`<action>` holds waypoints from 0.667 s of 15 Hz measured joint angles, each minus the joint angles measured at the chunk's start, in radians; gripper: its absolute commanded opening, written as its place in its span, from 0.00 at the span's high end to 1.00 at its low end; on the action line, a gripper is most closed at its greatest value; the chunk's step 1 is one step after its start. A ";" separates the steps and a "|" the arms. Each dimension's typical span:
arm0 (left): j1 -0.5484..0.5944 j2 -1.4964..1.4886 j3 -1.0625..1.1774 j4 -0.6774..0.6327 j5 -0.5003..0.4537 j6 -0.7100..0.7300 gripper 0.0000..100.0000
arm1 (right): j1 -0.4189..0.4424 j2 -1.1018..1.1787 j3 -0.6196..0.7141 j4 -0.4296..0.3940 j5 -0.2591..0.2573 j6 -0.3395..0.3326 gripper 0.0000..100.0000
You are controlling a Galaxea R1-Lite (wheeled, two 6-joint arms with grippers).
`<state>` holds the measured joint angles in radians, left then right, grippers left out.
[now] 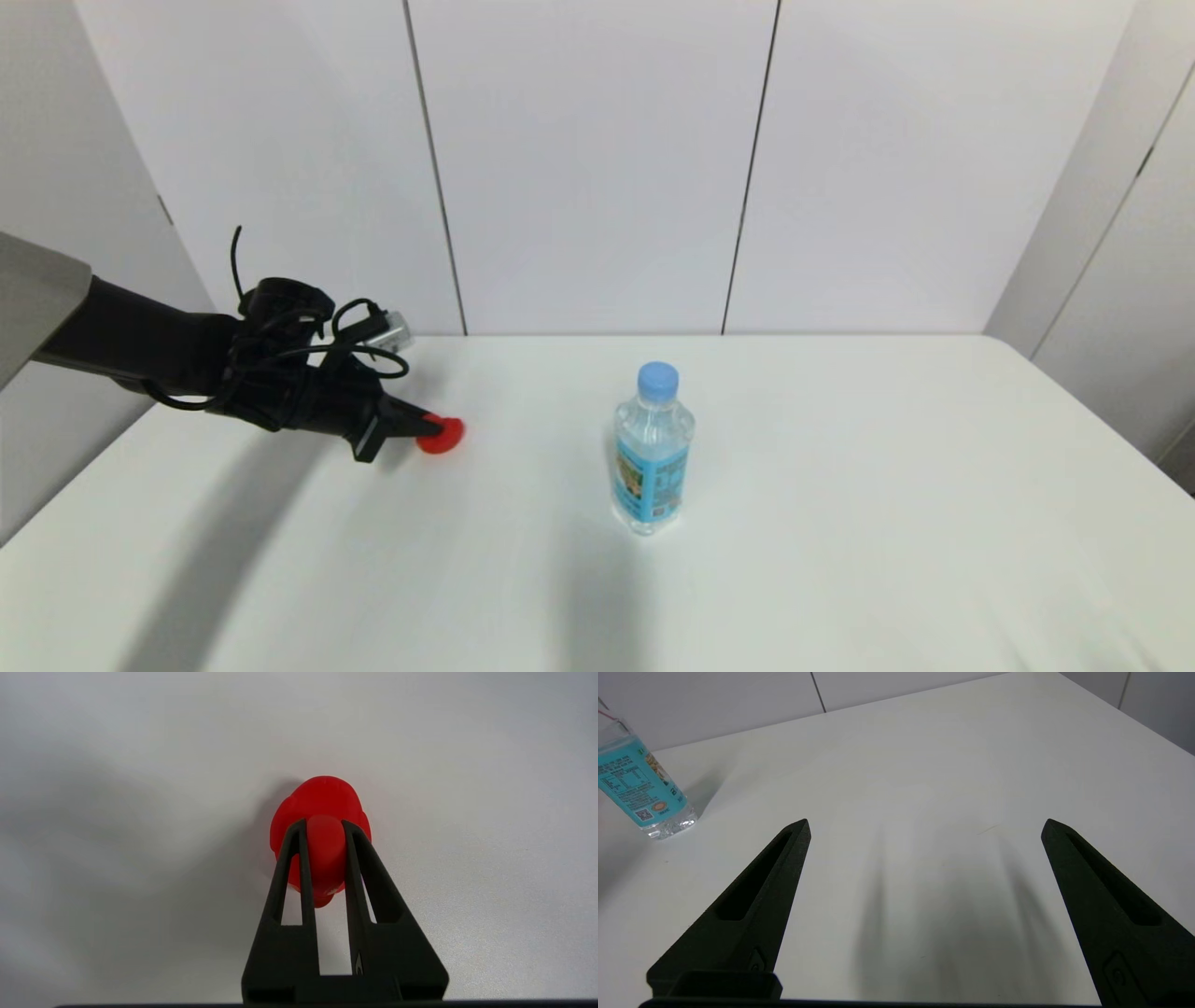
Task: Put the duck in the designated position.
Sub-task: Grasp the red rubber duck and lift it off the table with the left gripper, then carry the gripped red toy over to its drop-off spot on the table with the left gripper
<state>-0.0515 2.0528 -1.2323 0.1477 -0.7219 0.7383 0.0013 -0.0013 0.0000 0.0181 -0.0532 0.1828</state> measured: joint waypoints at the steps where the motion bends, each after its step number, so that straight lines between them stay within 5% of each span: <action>1: 0.000 0.000 0.000 0.001 0.000 0.000 1.00 | 0.000 0.000 0.000 0.000 0.000 0.000 0.00; 10: -0.011 -0.042 -0.143 0.000 0.001 -0.101 1.00 | 0.000 0.000 0.000 0.000 0.000 0.000 0.00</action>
<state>-0.0626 2.0104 -1.3749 0.1477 -0.7206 0.6368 0.0013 -0.0013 0.0000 0.0181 -0.0532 0.1832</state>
